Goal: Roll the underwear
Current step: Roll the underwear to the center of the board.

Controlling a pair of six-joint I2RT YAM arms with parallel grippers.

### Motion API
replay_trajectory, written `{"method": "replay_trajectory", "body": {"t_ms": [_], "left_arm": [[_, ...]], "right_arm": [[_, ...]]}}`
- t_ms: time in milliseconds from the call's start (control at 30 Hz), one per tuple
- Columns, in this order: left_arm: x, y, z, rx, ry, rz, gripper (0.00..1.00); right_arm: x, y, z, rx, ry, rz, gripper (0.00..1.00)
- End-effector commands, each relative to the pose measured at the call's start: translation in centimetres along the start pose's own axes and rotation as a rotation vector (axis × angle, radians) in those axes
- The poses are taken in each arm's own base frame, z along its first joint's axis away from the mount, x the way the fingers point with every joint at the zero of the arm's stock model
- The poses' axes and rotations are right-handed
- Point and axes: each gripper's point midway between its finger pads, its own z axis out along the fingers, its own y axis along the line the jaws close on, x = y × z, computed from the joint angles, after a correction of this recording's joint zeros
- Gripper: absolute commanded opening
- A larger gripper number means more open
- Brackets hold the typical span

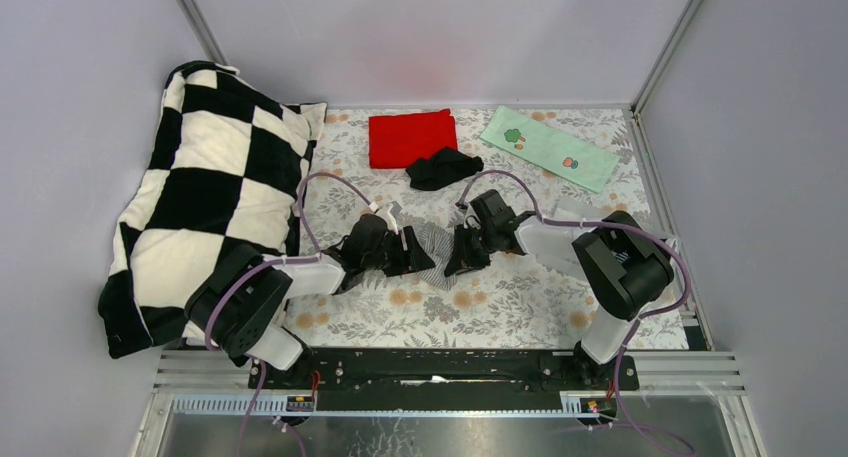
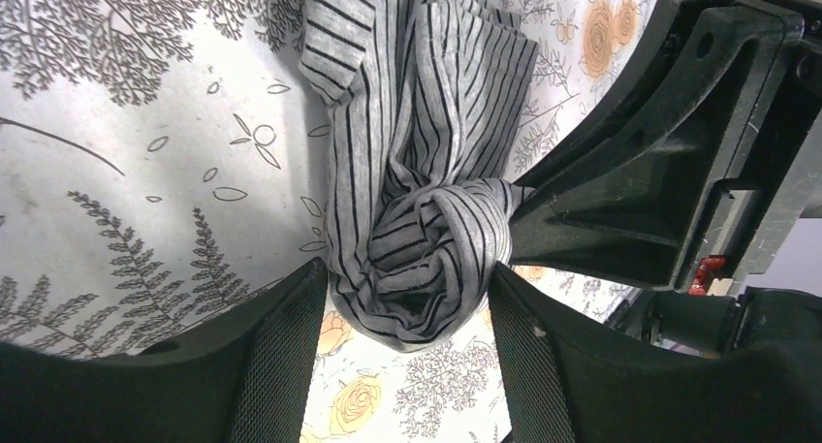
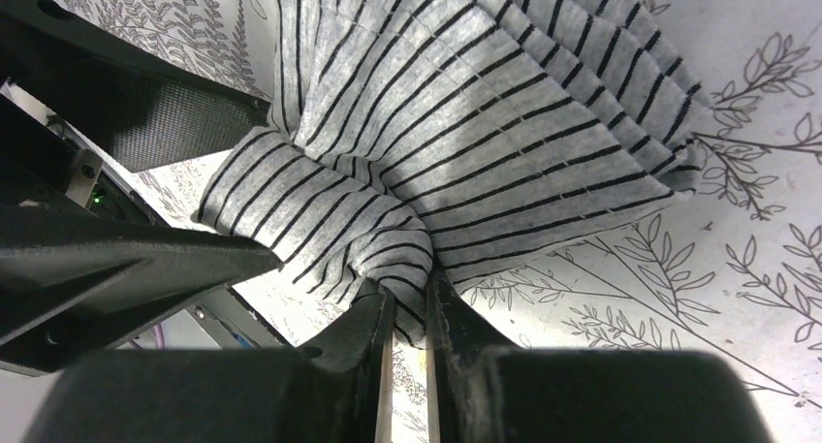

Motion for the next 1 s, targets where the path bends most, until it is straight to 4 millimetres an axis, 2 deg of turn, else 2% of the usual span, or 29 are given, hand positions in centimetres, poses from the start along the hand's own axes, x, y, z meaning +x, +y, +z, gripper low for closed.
{"method": "replay_trajectory", "body": {"t_ms": [0,233,367,533,833,967], "left_arm": [[0.4,4.1,-0.2,-0.168,-0.028,0.047,0.67],[0.7,4.3,0.2,-0.162,-0.015,0.078,0.67],[1.4,4.1,0.7,-0.146,0.003,0.080,0.62],[2.2,4.3,0.9,-0.140,0.020,0.072,0.48],[3.6,4.2,1.4,-0.125,0.061,0.043,0.07],[3.8,4.9,1.2,-0.163,0.071,0.037,0.00]], "right_arm": [[5.5,-8.1,-0.5,0.312,0.191,0.041,0.15],[5.3,-8.3,-0.8,0.321,0.204,0.035,0.17],[5.0,-8.0,-0.8,0.310,0.206,0.027,0.19],[4.3,-7.6,-1.0,0.300,0.176,0.015,0.25],[2.9,-5.4,-1.2,0.195,0.092,-0.013,0.34],[1.5,-4.1,-2.5,0.163,-0.004,-0.059,0.39]]}}
